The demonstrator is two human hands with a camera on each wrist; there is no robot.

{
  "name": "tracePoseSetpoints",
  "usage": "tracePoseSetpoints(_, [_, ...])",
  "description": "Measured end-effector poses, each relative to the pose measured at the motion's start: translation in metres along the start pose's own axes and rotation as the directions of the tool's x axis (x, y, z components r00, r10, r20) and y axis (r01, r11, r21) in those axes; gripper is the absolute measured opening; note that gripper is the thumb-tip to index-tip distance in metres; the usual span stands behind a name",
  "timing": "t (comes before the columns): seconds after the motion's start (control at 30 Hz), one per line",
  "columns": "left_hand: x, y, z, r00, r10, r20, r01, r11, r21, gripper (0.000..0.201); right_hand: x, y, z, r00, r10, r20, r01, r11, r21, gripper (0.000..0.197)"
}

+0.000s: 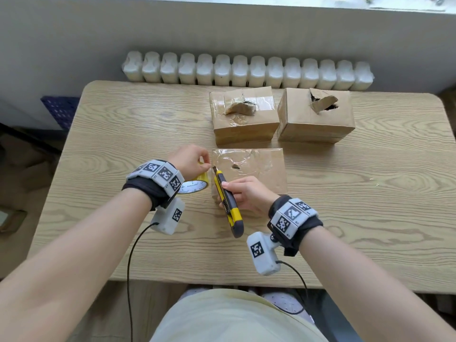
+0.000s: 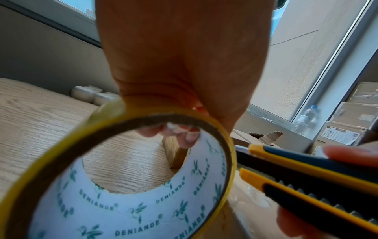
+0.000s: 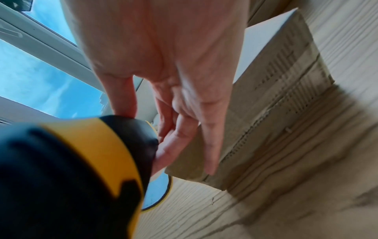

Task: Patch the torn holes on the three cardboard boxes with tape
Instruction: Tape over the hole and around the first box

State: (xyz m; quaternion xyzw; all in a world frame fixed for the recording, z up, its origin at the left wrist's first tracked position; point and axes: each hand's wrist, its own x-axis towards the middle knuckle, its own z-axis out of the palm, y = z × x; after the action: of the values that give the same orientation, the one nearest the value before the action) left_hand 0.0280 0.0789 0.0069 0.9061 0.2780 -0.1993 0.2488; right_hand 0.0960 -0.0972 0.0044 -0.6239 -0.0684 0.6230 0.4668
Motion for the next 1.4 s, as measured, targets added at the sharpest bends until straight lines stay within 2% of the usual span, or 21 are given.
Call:
tracePoseSetpoints(0.2, [-0.001, 0.003, 0.001, 1.0, 0.007, -0.009, -0.007, 1.0, 0.014, 0.007, 0.003, -0.004, 0.007, 0.999, -0.013, -0.035, 0.012, 0.999, -0.049, 0.024])
tracePoseSetpoints(0.3, [0.0, 0.009, -0.004, 0.999, 0.027, -0.031, -0.025, 0.997, 0.073, 0.011, 0.004, -0.007, 0.008, 0.998, -0.001, -0.056, 0.001, 1.0, -0.007, 0.024])
tracePoseSetpoints(0.43, [0.002, 0.011, -0.005, 0.999, 0.034, -0.032, -0.028, 0.984, 0.176, 0.013, 0.001, -0.005, 0.0, 1.0, 0.026, -0.005, -0.026, 1.0, -0.009, 0.025])
tracePoseSetpoints(0.6, [0.002, 0.007, 0.004, 0.998, 0.047, -0.033, -0.041, 0.982, 0.186, 0.006, -0.004, 0.002, -0.011, 0.999, 0.031, 0.034, -0.026, 0.99, -0.136, 0.033])
tracePoseSetpoints(0.73, [0.001, 0.004, 0.004, 0.998, 0.049, -0.04, -0.042, 0.987, 0.153, 0.007, -0.016, 0.017, -0.032, 0.998, -0.019, 0.058, 0.04, 0.924, -0.379, 0.031])
tracePoseSetpoints(0.8, [-0.001, 0.0, 0.005, 0.998, 0.044, -0.048, -0.037, 0.992, 0.123, 0.007, -0.026, 0.023, -0.043, 0.995, -0.103, -0.004, 0.096, 0.942, -0.322, 0.026])
tracePoseSetpoints(0.87, [-0.003, -0.003, 0.007, 0.997, 0.039, -0.064, -0.034, 0.996, 0.086, 0.007, -0.034, 0.028, -0.058, 0.96, -0.242, -0.138, 0.192, 0.934, -0.301, 0.029])
tracePoseSetpoints(0.9, [-0.004, -0.005, 0.009, 0.997, 0.039, -0.071, -0.034, 0.997, 0.069, 0.009, -0.037, 0.031, -0.067, 0.922, -0.316, -0.226, 0.235, 0.917, -0.323, 0.029])
tracePoseSetpoints(0.97, [-0.005, -0.007, 0.012, 0.996, 0.033, -0.081, -0.03, 0.999, 0.04, 0.014, -0.039, 0.036, -0.086, 0.803, -0.407, -0.436, 0.265, 0.898, -0.351, 0.029])
tracePoseSetpoints(1.03, [-0.006, -0.008, 0.015, 0.997, 0.006, -0.077, -0.004, 1.0, 0.014, 0.019, -0.035, 0.044, -0.105, 0.689, -0.393, -0.609, 0.232, 0.916, -0.328, 0.032])
tracePoseSetpoints(1.1, [-0.006, -0.009, 0.017, 0.997, -0.023, -0.074, 0.024, 1.0, 0.005, 0.017, -0.029, 0.054, -0.123, 0.631, -0.332, -0.701, 0.12, 0.935, -0.335, 0.033])
tracePoseSetpoints(1.17, [-0.005, -0.011, 0.019, 0.997, -0.03, -0.074, 0.031, 0.999, 0.018, 0.011, -0.019, 0.068, -0.136, 0.631, -0.258, -0.731, -0.092, 0.911, -0.401, 0.035])
tracePoseSetpoints(1.23, [-0.004, -0.011, 0.021, 0.996, -0.032, -0.078, 0.034, 0.999, 0.026, 0.008, -0.009, 0.077, -0.139, 0.662, -0.205, -0.721, -0.301, 0.808, -0.507, 0.037])
tracePoseSetpoints(1.3, [-0.004, -0.011, 0.022, 0.996, -0.036, -0.083, 0.038, 0.999, 0.026, 0.008, -0.002, 0.082, -0.135, 0.68, -0.193, -0.707, -0.393, 0.718, -0.574, 0.038])
tracePoseSetpoints(1.4, [-0.004, -0.009, 0.023, 0.995, -0.044, -0.087, 0.046, 0.999, 0.029, 0.012, 0.006, 0.084, -0.128, 0.691, -0.204, -0.693, -0.444, 0.637, -0.63, 0.041])
